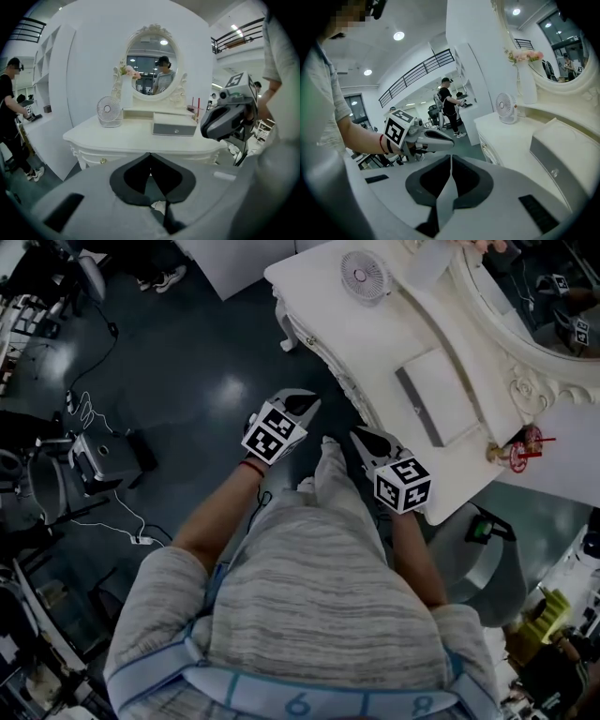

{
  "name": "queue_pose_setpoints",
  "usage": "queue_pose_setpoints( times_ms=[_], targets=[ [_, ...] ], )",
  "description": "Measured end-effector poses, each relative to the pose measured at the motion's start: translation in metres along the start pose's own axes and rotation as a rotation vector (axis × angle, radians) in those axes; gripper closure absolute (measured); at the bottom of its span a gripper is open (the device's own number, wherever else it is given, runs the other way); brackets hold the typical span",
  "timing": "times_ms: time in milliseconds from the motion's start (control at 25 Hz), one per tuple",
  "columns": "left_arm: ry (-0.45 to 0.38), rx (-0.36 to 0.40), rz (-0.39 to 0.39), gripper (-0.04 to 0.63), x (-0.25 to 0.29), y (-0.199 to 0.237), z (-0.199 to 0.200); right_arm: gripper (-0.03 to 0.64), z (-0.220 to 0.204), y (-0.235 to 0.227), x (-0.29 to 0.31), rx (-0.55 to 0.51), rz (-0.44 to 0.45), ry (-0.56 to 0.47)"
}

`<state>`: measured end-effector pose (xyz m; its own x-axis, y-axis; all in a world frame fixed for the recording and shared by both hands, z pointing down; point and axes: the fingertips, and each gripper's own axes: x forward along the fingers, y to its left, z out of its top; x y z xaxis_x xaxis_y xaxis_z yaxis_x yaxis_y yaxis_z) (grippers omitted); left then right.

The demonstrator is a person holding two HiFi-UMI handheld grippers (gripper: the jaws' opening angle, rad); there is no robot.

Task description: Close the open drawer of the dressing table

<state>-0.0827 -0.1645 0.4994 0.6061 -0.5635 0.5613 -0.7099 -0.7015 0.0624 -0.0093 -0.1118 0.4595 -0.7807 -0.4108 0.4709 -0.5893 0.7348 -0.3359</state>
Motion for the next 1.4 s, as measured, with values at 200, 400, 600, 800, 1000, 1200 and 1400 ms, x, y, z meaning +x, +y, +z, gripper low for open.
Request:
queue_pose_setpoints(
  times_ms=[200, 400, 600, 800, 1000, 1200, 1400],
  targets=[
    [-0.052, 0.016, -0.055, 0.581, -0.027, -0.041, 0.014, 0.6, 0.004, 0.022, -0.023, -0.014, 0.005, -0.035],
    [-0.114, 0.006, -0.092, 0.581, -0.053, -0.072, 0.027, 0.6, 0.008, 0.041, -0.043, -0.026, 0.0, -0.069],
    [-0.178, -0.008, -0.106, 0.581, -0.079, -0.094, 0.04, 0.6, 0.019, 0.056, -0.062, -0.039, 0.0, -0.108],
    [-0.273, -0.043, -0.124, 0.581, -0.105, -0.109, 0.057, 0.606, 0.037, 0.073, -0.079, -0.089, 0.016, -0.149],
    [-0.369, -0.047, -0.14, 0.581, -0.13, -0.117, 0.078, 0.606, 0.055, 0.09, -0.093, -0.115, 0.04, -0.202],
    [-0.417, -0.04, -0.152, 0.581, -0.145, -0.12, 0.089, 0.607, 0.061, 0.104, -0.094, -0.122, 0.052, -0.22],
    [-0.457, -0.038, -0.166, 0.58, -0.152, -0.123, 0.096, 0.607, 0.065, 0.112, -0.097, -0.131, 0.06, -0.235]
  ],
)
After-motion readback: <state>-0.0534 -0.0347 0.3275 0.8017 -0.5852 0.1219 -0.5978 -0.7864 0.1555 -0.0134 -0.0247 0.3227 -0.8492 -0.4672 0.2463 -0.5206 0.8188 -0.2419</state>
